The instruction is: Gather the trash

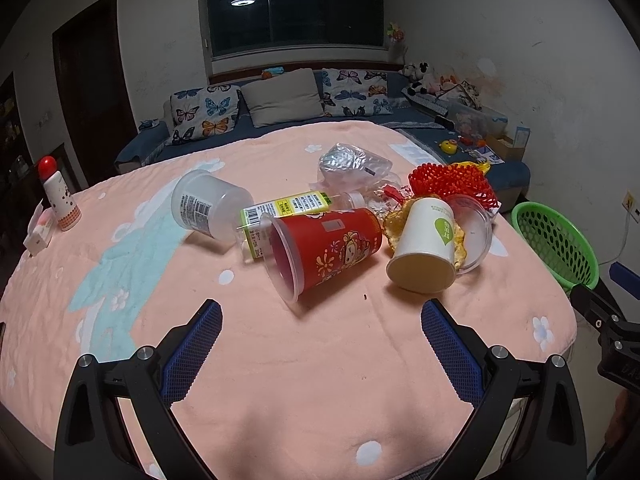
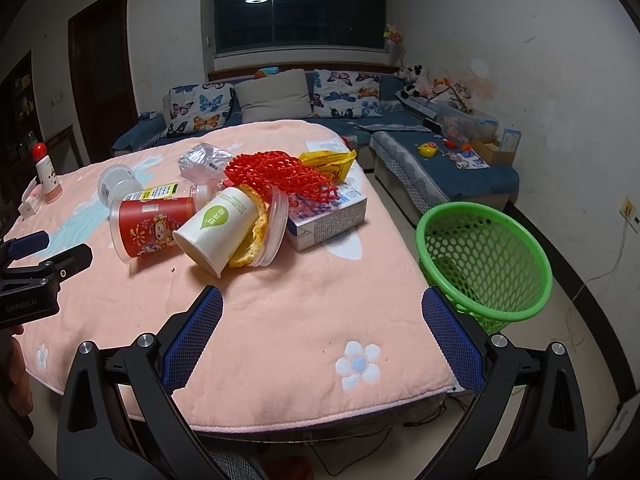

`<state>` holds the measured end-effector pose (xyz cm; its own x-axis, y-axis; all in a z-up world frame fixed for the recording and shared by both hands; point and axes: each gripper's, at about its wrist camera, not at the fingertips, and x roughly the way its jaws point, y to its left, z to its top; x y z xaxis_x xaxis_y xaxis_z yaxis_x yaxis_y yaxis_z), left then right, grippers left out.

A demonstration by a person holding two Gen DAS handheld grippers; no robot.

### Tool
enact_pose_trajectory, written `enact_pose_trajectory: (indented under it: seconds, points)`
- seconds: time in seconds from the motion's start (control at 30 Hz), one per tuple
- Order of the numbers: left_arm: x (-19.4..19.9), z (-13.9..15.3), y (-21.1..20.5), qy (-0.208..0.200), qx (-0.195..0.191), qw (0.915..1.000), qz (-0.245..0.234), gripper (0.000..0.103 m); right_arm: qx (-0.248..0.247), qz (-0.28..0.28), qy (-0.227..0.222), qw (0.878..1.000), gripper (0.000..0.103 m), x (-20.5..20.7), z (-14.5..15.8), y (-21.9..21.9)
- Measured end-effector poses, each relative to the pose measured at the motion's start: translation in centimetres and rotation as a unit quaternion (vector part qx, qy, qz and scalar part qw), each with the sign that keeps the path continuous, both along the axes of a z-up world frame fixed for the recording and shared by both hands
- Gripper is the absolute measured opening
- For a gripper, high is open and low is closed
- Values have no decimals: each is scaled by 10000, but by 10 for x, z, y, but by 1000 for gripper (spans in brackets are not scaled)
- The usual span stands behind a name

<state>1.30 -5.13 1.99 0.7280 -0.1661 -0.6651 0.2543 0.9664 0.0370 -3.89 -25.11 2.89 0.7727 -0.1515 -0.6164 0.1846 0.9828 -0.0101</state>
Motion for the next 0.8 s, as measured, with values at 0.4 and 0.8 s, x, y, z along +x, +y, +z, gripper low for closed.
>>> enact_pose_trajectory:
  seconds: [0.4, 0.8]
  points:
    - [8, 3, -5, 18, -25, 10000, -64, 97, 31, 7, 34, 10000, 98, 6, 0, -7]
    - [26, 4, 8, 48, -96, 9999, 109, 95, 78, 476, 96, 9988, 90, 57, 7, -13]
